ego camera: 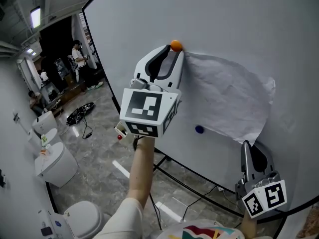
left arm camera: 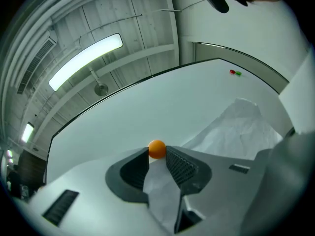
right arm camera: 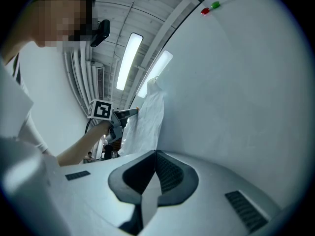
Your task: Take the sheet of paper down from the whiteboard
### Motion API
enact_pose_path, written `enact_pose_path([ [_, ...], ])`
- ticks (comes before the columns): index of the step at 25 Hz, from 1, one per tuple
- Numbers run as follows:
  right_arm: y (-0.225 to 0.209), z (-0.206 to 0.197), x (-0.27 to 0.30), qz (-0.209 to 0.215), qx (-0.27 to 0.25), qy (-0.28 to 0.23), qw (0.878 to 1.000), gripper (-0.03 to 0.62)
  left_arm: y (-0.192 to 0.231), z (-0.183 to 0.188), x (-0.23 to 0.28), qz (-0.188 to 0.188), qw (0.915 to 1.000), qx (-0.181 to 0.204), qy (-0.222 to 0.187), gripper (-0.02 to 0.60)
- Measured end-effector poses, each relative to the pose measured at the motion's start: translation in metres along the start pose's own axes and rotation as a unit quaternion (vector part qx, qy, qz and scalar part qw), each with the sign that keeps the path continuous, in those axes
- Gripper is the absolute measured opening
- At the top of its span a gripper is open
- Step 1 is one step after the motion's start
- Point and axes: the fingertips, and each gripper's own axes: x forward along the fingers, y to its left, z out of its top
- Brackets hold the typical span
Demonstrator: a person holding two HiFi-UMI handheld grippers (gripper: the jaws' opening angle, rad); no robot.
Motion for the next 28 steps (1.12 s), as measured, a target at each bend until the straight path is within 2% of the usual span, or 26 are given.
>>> enact_pose_path([
  [5,-0.001,0.001,-0.004,0.002,0.007,-0.003,1.0,0.015,0.006,0.01,0.007,-0.001,1.0,0.006,0.006,0.156],
  [9,-0.002,0.0,-0.001,0.012,0.008,-0.004,1.0,0.015,0.008,0.016,-0.003,0.033,0.9992,-0.009,-0.022,0.16],
  [12,0.003,-0.003,-0.003,0.021,0.012,-0.006,1.0,0.015,0.009,0.023,-0.029,0.054,0.9976,-0.012,-0.042,0.17],
  [16,0.022,-0.01,-0.008,0.047,0.02,-0.006,0.999,0.015,-0.001,0.032,-0.091,0.066,0.9954,-0.029,-0.062,0.169],
  [20,0.037,-0.01,0.005,0.074,0.002,0.005,0.997,0.015,-0.012,0.019,-0.142,0.071,0.9951,-0.063,-0.026,0.167],
  [23,0.05,-0.013,0.014,0.093,-0.008,0.012,0.996,0.015,-0.014,-0.002,-0.179,0.107,0.9921,-0.063,0.019,0.167],
  [25,0.061,-0.022,0.02,0.105,-0.009,0.015,0.994,0.015,-0.016,-0.022,-0.206,0.131,0.9876,-0.076,0.041,0.167],
  [28,0.075,-0.042,0.029,0.129,-0.011,0.031,0.991,0.015,-0.025,-0.063,-0.238,0.153,0.9765,-0.128,0.082,0.167],
])
